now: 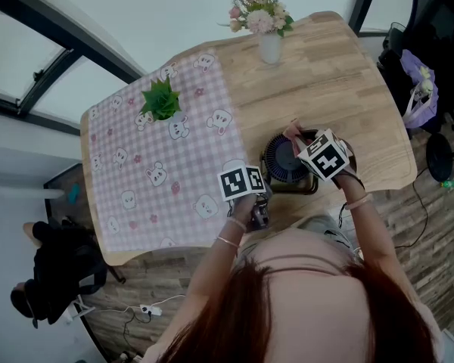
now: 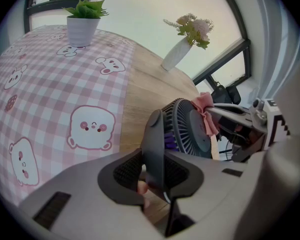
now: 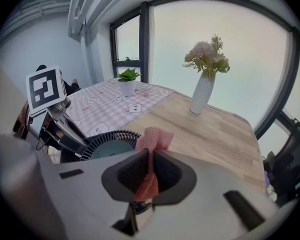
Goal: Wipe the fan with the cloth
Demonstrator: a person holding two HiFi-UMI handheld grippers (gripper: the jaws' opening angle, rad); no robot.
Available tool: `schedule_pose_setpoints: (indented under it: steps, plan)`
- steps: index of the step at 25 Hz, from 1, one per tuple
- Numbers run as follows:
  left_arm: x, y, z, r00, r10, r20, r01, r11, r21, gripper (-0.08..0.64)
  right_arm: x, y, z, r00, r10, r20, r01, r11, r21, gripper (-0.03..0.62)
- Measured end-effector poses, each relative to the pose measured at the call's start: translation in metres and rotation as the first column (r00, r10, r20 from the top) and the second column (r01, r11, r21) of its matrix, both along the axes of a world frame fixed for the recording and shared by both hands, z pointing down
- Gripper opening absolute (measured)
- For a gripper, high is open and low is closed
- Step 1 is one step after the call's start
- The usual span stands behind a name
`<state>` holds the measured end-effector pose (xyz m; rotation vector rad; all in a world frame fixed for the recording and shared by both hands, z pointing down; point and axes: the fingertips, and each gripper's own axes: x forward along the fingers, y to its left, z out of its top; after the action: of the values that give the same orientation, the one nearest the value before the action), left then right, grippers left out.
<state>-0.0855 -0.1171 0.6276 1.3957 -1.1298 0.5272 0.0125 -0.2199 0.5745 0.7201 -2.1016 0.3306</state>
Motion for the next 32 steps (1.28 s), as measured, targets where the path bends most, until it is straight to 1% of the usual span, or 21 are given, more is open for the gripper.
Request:
schedule_pose_setpoints:
  steps: [5, 9, 15, 19, 23, 28, 32]
  plan:
    - [0.0, 0.0, 0.0, 1.0, 0.002, 0.001, -0.002, 1.0, 0.002, 0.095, 0.002, -0.002, -0.016, 1.0, 0.015, 0.025, -0.016, 0.999, 0.034, 0.026]
    - [0.0, 0.0, 0.001, 1.0, 0.006, -0.004, -0.006, 1.0, -0.001, 0.095, -0.001, -0.002, -0.028, 0.999, 0.006, 0.045, -0.009, 0.998, 0.062, 0.026]
    - [0.001, 0.001, 0.0, 1.0, 0.008, -0.004, -0.008, 1.0, 0.0, 0.095, -0.016, 0.012, -0.034, 0.994, -0.024, 0.103, 0.019, 0.998, 0.054, 0.026]
    - [0.001, 0.0, -0.001, 1.0, 0.01, -0.006, -0.01, 1.0, -0.003, 0.095, -0.024, 0.02, -0.031, 0.994, -0.062, 0.088, 0.058, 0.997, 0.049, 0.026]
    - [0.001, 0.001, 0.0, 1.0, 0.011, -0.002, -0.011, 1.0, -0.004, 0.095, -0.026, 0.028, -0.018, 0.995, -0.058, 0.08, 0.057, 0.998, 0.015, 0.026]
    - [0.001, 0.0, 0.0, 1.0, 0.01, -0.005, -0.01, 1.0, -0.007, 0.095, -0.023, 0.027, -0.006, 0.997, -0.061, 0.046, 0.06, 0.998, 0.017, 0.026]
    - [0.0, 0.001, 0.0, 1.0, 0.007, -0.004, -0.008, 1.0, -0.01, 0.095, -0.021, 0.027, -0.004, 0.998, -0.048, 0.045, 0.047, 0.999, 0.014, 0.026]
